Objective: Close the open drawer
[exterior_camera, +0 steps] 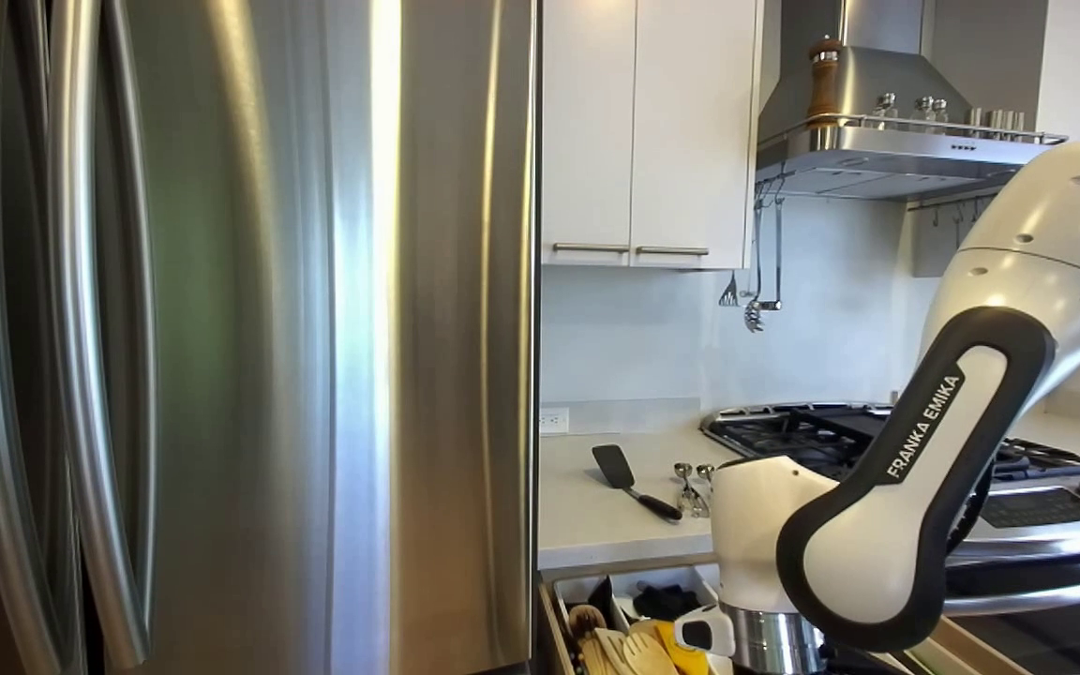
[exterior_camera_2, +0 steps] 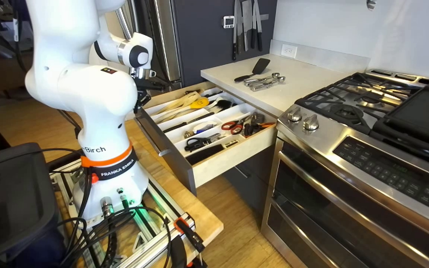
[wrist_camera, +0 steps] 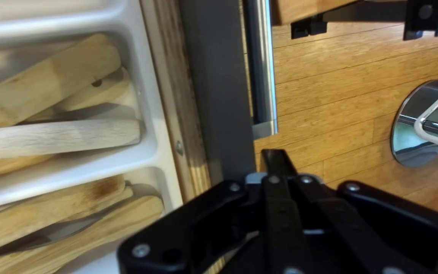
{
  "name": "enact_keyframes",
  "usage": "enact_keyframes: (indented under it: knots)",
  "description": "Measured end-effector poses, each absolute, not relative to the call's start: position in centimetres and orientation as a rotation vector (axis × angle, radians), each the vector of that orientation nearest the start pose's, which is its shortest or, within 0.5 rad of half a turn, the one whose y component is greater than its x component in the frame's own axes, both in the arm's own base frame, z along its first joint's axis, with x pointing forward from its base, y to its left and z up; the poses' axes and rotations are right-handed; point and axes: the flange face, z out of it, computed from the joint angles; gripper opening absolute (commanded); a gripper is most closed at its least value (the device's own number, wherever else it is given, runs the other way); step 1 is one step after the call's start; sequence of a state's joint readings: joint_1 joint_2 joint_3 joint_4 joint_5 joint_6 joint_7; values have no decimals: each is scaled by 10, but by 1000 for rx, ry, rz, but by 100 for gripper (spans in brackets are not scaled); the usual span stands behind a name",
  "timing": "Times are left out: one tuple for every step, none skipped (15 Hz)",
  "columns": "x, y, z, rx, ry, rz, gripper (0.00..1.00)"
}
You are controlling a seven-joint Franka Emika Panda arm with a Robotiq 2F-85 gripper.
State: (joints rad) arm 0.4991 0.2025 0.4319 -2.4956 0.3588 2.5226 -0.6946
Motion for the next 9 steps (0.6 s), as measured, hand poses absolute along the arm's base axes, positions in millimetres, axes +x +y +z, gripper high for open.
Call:
enact_keyframes:
  knots:
    - [269, 367, 203, -2299, -1765, 284, 0]
    - [270, 368, 204, -2318, -1773, 277, 0]
    - [272, 368, 205, -2343, -1783, 269, 0]
    - [274, 369, 206, -2369, -1793, 259, 0]
    - [276, 369, 207, -2401, -1803, 241, 0]
    - [279, 368, 208, -2437, -1810, 217, 0]
    - [282, 368, 209, -2474, -1812, 186, 0]
    - [287, 367, 210, -2514, -1808, 148, 0]
    - [292, 365, 211, -2548, -1803, 107, 0]
